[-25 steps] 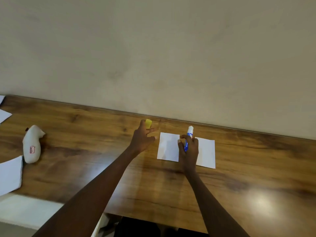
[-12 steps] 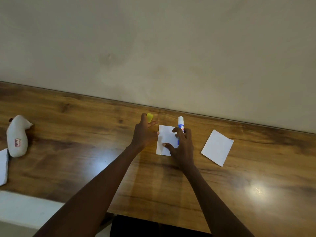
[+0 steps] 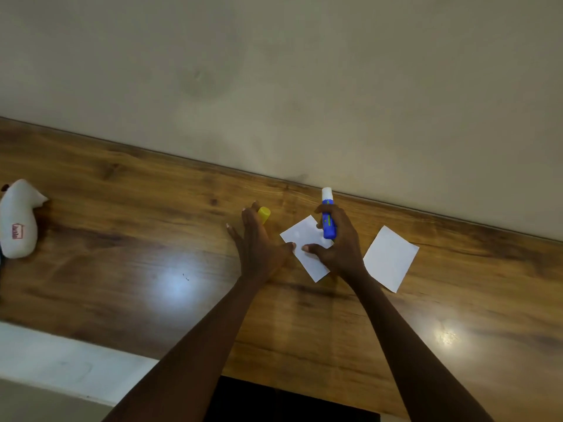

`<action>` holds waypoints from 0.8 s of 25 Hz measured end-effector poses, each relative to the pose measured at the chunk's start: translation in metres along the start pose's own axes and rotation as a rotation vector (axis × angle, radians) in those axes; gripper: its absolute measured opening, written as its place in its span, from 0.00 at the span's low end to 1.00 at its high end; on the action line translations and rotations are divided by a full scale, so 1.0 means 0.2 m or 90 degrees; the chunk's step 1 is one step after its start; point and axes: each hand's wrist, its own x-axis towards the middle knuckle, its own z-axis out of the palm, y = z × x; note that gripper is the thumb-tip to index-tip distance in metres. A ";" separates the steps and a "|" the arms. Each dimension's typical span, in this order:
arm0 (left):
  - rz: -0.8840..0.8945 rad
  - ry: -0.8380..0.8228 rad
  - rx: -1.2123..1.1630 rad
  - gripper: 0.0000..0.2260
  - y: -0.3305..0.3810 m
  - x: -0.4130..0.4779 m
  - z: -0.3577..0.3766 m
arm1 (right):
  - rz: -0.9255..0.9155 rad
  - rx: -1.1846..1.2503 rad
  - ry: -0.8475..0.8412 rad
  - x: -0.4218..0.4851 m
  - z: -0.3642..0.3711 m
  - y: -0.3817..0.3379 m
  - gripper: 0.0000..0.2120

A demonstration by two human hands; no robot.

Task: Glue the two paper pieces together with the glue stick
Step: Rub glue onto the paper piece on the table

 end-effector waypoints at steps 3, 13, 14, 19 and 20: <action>0.066 0.049 0.005 0.47 -0.03 -0.02 0.01 | 0.072 0.173 0.158 0.01 0.07 -0.04 0.24; 0.109 0.085 -0.083 0.52 -0.01 -0.03 -0.01 | 0.124 0.349 0.094 0.03 0.11 -0.01 0.08; 0.105 0.089 -0.086 0.52 -0.02 -0.03 0.00 | 0.130 0.323 0.094 0.03 0.12 -0.01 0.10; 0.112 0.088 -0.109 0.54 -0.04 -0.02 0.01 | 0.098 0.254 0.081 0.04 0.16 -0.02 0.10; 0.117 0.087 -0.114 0.54 -0.04 -0.02 0.01 | 0.093 0.249 0.079 0.04 0.16 -0.02 0.10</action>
